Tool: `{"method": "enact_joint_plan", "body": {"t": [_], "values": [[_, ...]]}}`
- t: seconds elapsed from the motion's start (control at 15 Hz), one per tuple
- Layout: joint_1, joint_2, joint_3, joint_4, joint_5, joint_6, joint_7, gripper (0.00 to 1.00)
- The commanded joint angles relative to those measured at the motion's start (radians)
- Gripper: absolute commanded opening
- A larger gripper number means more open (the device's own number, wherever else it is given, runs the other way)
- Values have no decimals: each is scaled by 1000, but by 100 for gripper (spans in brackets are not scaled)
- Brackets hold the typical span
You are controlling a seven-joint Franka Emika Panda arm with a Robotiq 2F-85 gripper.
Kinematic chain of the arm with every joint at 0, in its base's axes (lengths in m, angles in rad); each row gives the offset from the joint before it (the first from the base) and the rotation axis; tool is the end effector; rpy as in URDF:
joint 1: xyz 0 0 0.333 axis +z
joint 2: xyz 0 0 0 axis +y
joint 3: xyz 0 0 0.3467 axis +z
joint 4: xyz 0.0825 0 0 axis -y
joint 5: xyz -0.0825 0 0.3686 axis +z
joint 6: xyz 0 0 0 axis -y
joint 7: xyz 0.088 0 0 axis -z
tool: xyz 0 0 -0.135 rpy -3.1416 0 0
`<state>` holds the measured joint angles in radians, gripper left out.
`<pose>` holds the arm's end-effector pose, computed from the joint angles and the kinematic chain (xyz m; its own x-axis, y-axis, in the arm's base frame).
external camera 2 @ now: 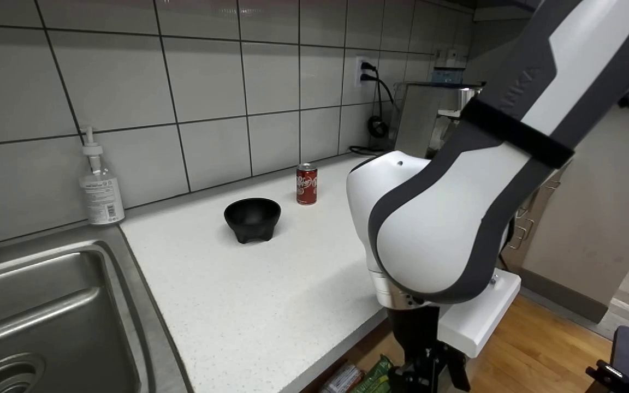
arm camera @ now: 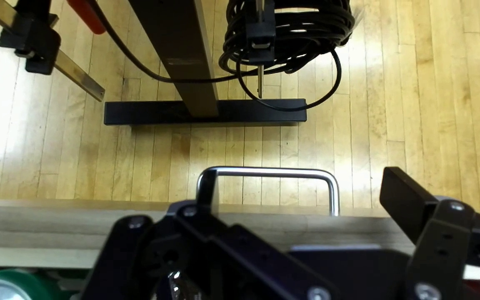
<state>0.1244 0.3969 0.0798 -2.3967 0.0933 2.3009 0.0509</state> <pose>0.4171 0.0937 0.1427 0.8755 0.0757 -0.4773 0.0653 -0.9971 -0.0383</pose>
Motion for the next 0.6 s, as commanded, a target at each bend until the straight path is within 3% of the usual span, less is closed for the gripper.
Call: {"method": "enact_joint_plan", "body": {"t": [0.0, 0.53], "values": [[5, -7, 0, 12, -44, 16, 1, 100], [22, 3, -7, 12, -95, 86, 35, 100]]}}
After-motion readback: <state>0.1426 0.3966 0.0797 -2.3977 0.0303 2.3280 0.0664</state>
